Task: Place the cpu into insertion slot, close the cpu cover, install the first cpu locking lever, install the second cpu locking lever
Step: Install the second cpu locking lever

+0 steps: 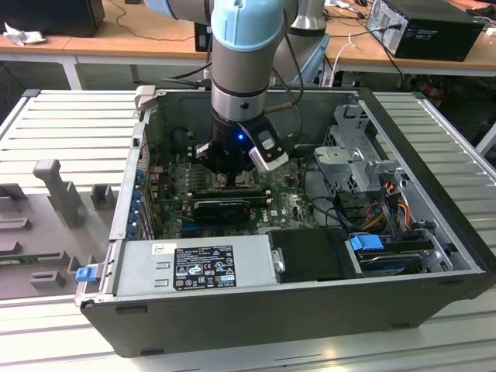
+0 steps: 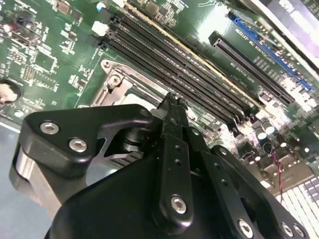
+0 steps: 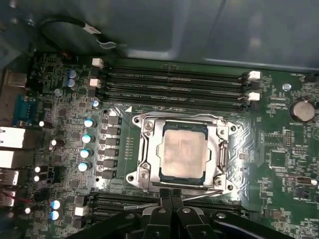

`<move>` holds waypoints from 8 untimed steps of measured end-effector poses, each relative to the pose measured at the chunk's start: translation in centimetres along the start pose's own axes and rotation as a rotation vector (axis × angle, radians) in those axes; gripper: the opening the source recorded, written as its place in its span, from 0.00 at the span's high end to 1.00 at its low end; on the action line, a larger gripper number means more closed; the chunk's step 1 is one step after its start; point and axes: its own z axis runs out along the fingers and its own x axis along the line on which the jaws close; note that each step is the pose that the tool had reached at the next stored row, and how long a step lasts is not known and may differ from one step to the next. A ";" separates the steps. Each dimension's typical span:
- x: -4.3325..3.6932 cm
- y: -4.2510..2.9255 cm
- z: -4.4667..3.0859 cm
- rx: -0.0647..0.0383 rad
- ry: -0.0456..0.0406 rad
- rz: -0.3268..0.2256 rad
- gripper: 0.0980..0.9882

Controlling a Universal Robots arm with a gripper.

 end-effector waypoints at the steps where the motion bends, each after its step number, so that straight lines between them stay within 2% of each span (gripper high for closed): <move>1: 0.02 -0.02 0.19 0.000 0.0002 -0.001 0.99; 3: 0.37 -0.20 0.54 -0.007 0.0005 -0.007 0.99; 8: 1.25 -0.82 0.66 -0.032 -0.0007 -0.016 0.99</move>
